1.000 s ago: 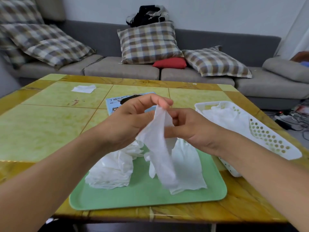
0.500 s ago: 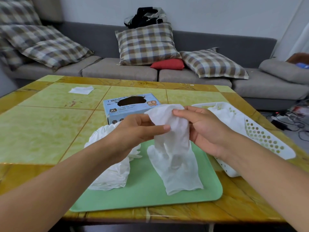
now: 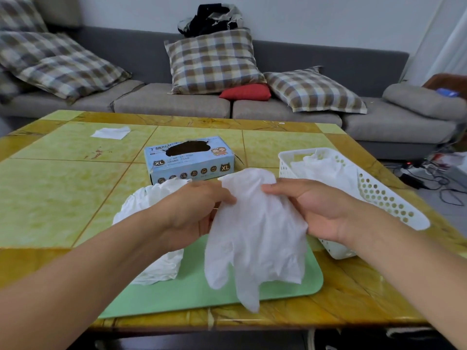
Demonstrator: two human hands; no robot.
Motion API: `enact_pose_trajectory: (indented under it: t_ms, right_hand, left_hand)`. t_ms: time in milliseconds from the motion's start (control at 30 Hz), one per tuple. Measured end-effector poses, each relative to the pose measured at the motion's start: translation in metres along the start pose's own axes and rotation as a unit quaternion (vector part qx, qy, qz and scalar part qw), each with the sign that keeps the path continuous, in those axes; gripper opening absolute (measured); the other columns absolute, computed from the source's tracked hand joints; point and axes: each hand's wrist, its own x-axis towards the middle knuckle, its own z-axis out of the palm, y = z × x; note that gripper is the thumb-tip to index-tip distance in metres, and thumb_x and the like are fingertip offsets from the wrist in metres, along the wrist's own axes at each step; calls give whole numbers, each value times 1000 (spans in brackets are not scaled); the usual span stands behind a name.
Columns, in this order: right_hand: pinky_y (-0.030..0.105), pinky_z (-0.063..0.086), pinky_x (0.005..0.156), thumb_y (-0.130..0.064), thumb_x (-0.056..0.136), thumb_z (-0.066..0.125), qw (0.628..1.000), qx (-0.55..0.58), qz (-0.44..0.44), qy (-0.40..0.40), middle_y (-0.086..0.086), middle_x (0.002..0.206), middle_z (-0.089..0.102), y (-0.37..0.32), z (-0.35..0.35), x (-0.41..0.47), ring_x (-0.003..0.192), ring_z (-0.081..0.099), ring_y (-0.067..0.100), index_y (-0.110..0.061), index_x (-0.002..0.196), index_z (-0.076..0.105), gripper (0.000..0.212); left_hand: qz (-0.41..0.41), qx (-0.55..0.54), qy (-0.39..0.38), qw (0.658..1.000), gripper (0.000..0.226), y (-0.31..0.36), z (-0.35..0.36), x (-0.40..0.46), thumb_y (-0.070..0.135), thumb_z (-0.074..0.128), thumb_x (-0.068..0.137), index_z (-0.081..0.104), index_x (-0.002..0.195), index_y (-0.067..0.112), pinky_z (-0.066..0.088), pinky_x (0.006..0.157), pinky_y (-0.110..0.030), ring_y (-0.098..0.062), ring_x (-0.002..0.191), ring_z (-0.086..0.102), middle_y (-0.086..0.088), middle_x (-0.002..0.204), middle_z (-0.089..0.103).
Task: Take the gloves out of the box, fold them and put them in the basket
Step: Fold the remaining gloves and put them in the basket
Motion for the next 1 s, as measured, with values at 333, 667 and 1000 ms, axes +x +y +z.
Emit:
enact_pose_trajectory:
  t_ms: [333,667,1000]
  right_hand:
    - [30,57,82,1,86,71,898,-86,-430,45,0,95,76,-51,6,-1,90,71,16,-12,110,64,28]
    - [30,54,76,-6,85,70,732,-627,-264,46,-16,85,74,37,-31,20,78,64,-3,-28,88,78,23]
    - [35,55,78,-7,85,62,658,-723,-211,-11,-11,92,71,32,-28,-6,86,64,7,-28,93,75,25]
  left_hand:
    - [464,142,71,871,12,60,7,9,13,64,97,74,103,17,56,75,-22,-4,84,70,8,91,78]
    - [277,413,-35,867,17,-59,-28,41,15,81,83,81,95,26,53,93,-27,3,97,69,20,102,76]
    - [336,503,-124,787,13,-53,-8,20,25,72,90,78,102,29,43,67,-7,-1,80,63,18,94,73]
